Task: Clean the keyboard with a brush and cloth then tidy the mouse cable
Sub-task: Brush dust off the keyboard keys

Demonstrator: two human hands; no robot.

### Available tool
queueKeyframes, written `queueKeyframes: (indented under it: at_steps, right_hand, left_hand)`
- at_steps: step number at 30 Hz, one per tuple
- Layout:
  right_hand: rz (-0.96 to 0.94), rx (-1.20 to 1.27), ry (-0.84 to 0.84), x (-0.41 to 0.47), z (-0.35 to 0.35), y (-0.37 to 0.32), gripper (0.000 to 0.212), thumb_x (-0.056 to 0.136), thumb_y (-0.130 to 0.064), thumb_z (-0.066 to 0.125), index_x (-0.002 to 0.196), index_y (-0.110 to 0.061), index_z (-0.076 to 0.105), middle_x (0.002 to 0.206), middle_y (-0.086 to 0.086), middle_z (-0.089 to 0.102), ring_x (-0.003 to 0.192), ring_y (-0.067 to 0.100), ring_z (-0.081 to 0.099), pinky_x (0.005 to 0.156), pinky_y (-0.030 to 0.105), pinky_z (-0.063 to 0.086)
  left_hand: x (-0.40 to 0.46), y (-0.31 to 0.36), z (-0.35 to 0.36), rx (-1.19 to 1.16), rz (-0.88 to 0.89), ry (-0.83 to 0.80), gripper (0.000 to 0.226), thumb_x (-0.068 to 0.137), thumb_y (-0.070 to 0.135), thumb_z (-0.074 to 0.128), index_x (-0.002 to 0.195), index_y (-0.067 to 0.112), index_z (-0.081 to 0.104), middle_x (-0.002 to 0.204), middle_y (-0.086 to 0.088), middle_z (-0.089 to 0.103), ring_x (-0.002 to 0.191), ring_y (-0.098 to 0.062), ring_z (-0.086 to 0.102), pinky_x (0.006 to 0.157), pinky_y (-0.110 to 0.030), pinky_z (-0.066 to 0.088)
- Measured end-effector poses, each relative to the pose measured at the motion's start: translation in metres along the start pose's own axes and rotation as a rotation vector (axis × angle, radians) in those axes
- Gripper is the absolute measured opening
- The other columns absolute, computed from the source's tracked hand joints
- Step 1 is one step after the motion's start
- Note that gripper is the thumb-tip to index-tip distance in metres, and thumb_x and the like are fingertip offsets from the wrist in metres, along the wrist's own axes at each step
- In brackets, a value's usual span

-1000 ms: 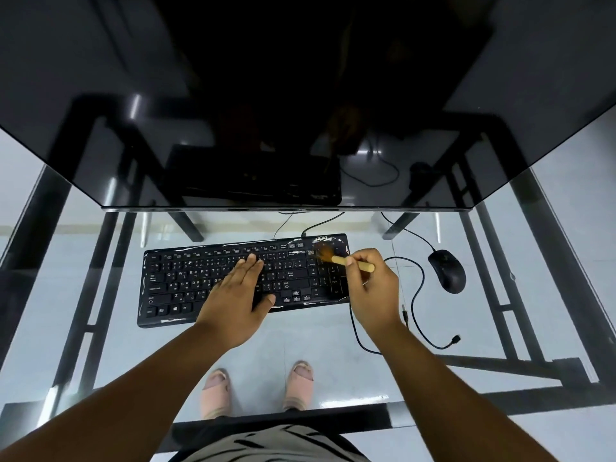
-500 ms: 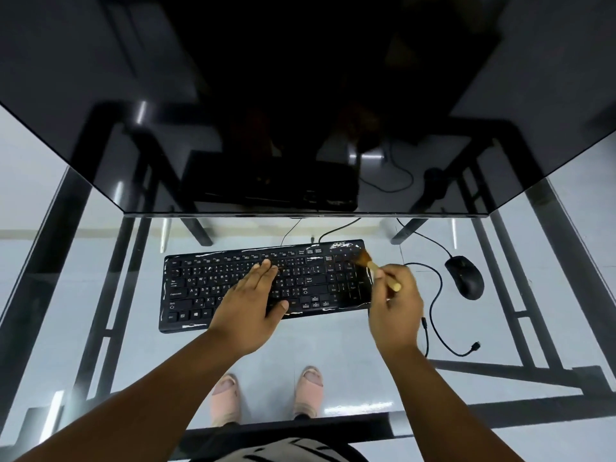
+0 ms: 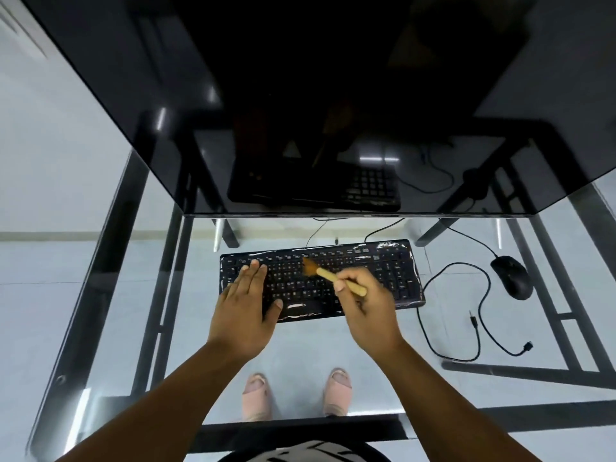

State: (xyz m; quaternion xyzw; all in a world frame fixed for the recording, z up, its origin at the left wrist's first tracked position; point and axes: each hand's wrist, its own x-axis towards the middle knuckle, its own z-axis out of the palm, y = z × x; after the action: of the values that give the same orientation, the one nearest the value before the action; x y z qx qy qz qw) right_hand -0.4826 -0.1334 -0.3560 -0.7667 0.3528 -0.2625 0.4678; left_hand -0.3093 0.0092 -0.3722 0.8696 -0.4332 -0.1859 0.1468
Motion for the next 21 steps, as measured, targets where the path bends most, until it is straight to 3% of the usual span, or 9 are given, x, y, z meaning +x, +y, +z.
queueKeyframes:
  at_steps: [5,9,14,18,21]
  right_hand:
    - [0.042,-0.078,0.234,-0.002,0.025,-0.006,0.003,0.095,-0.022,0.056,0.093,-0.024,0.058,0.076,-0.007,0.061,0.062,0.007,0.054,0.055,0.018,0.037]
    - [-0.01,-0.063,0.033,-0.006,0.045,-0.014,0.003,0.095,-0.018,0.06,0.096,-0.019,0.062,0.069,-0.01,0.058,0.054,0.006,0.048,0.05,0.018,0.034]
    - [0.056,-0.055,0.253,-0.006,0.06,-0.02,0.004,0.095,-0.02,0.057,0.095,-0.02,0.061,0.081,-0.006,0.065,0.064,0.008,0.055,0.056,0.016,0.038]
    - [-0.007,-0.06,-0.009,-0.012,0.078,-0.03,0.004,0.094,-0.017,0.061,0.093,-0.02,0.062,0.064,-0.009,0.058,0.049,0.006,0.045,0.046,0.019,0.032]
    - [0.012,-0.142,0.167,-0.013,0.086,-0.031,0.004,0.093,-0.025,0.055,0.091,-0.024,0.059,0.073,-0.012,0.059,0.059,0.008,0.052,0.052,0.021,0.036]
  left_hand:
    - [-0.01,-0.03,-0.01,-0.008,-0.064,0.042,0.071,0.095,0.048,0.043,0.153,0.016,0.018,0.161,0.0,0.014,0.148,-0.016,0.011,0.119,-0.037,0.015]
    - [-0.015,-0.05,-0.016,-0.022,-0.084,0.044,0.072,0.095,0.048,0.043,0.153,0.016,0.015,0.161,0.0,0.013,0.148,-0.017,0.009,0.119,-0.037,0.013]
    - [-0.021,-0.066,-0.018,-0.033,-0.117,0.016,0.073,0.095,0.051,0.04,0.154,0.019,0.012,0.162,0.002,0.008,0.149,-0.013,0.004,0.121,-0.038,0.011]
    - [-0.026,-0.08,-0.019,-0.014,-0.126,-0.023,0.074,0.096,0.054,0.036,0.154,0.019,0.009,0.162,0.003,0.004,0.149,-0.013,0.001,0.119,-0.035,0.007]
    - [-0.028,-0.085,-0.019,-0.018,-0.132,-0.077,0.074,0.096,0.055,0.034,0.154,0.02,0.006,0.162,0.004,0.001,0.148,-0.012,0.0,0.118,-0.034,0.008]
